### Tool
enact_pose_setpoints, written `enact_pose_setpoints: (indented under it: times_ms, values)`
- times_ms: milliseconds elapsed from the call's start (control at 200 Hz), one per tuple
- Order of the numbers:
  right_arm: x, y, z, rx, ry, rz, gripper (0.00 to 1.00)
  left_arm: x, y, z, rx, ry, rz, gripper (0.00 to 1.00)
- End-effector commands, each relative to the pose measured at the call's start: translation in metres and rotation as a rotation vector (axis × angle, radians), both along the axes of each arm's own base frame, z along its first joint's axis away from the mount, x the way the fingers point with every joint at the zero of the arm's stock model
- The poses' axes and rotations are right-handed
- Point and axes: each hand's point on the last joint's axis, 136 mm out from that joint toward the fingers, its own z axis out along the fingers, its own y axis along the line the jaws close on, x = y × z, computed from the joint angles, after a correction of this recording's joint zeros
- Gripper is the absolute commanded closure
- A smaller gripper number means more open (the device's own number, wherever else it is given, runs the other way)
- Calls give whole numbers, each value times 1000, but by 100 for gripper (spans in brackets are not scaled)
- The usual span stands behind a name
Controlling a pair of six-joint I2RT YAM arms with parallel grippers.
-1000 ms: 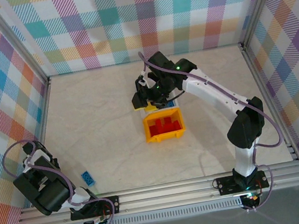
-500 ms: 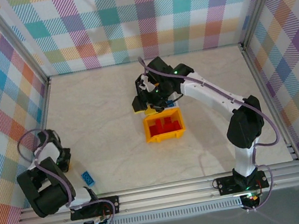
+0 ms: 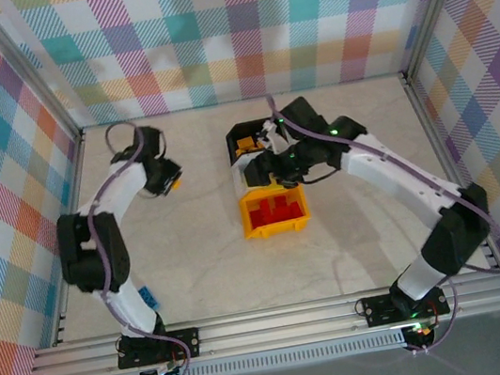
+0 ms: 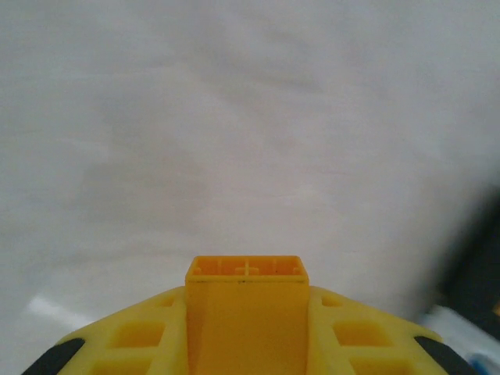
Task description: Sort the legos into containers by color
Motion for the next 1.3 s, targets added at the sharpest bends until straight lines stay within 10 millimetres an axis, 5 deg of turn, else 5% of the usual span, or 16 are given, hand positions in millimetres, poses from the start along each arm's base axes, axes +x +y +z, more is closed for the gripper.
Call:
enact_pose_setpoints:
  times_ms: [0,185,350,535,655,850,1035,1145,1295]
  values:
    - [-2,-24,5,-5,-42,-68,39,23,-52,3,-46,11,-127,70]
    - [-12,-56,2,-22,-62,-136,39,76,-125,10,-75,-38,-260,70]
    - [-20,-72,-1,-45,-67,-167,39,111,-169,10,-114,-92,-342,71]
    - [-21,-79,-3,-58,-73,-183,38,129,-185,-1,-165,-117,-350,69]
    - [-17,-77,-5,-60,-76,-179,38,131,-195,-9,-216,-111,-373,40]
    - [-8,-69,-6,-48,-70,-162,37,129,-195,5,-221,-128,-410,26]
    - [2,-50,-19,-43,-9,-86,37,110,-162,49,-126,-128,-419,24]
    - [4,-22,-35,-41,14,11,37,71,-110,66,-11,-39,-370,23]
    - [-6,36,-57,-77,-157,225,35,-12,-16,91,41,11,-165,22]
